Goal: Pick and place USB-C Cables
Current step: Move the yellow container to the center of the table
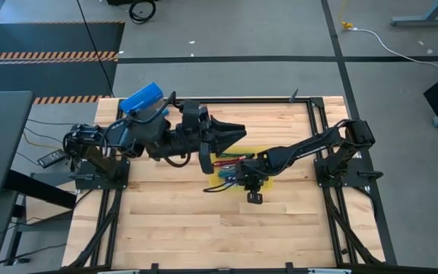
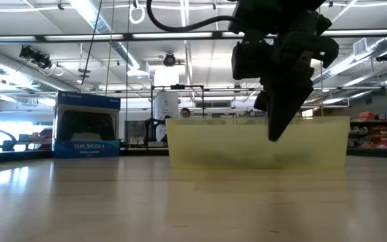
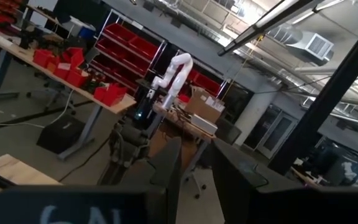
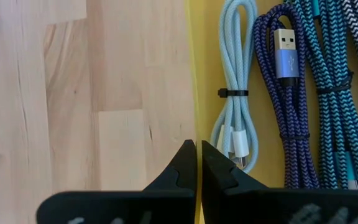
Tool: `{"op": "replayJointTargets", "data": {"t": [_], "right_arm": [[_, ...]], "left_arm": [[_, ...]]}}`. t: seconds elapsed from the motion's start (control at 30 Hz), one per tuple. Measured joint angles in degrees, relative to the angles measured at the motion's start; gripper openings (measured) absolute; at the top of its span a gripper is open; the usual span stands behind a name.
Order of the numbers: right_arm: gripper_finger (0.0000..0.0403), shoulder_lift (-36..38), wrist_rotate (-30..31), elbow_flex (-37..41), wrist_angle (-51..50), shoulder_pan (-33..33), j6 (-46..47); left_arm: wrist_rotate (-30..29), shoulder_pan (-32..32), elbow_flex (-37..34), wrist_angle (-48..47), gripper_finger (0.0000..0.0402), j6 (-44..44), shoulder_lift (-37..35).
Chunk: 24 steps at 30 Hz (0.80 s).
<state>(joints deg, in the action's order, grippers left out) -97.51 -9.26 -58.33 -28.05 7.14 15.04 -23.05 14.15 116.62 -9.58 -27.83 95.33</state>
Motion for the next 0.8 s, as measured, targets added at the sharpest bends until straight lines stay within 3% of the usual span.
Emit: {"op": "replayJointTargets", "data": {"t": [0.8], "right_arm": [[0.0002, 0.0, -1.1, 0.1, 1.0, -1.3, 3.1]], "left_arm": [[0.0, 0.8, 0.0, 0.1, 0.0093, 0.0, 0.2]]}}
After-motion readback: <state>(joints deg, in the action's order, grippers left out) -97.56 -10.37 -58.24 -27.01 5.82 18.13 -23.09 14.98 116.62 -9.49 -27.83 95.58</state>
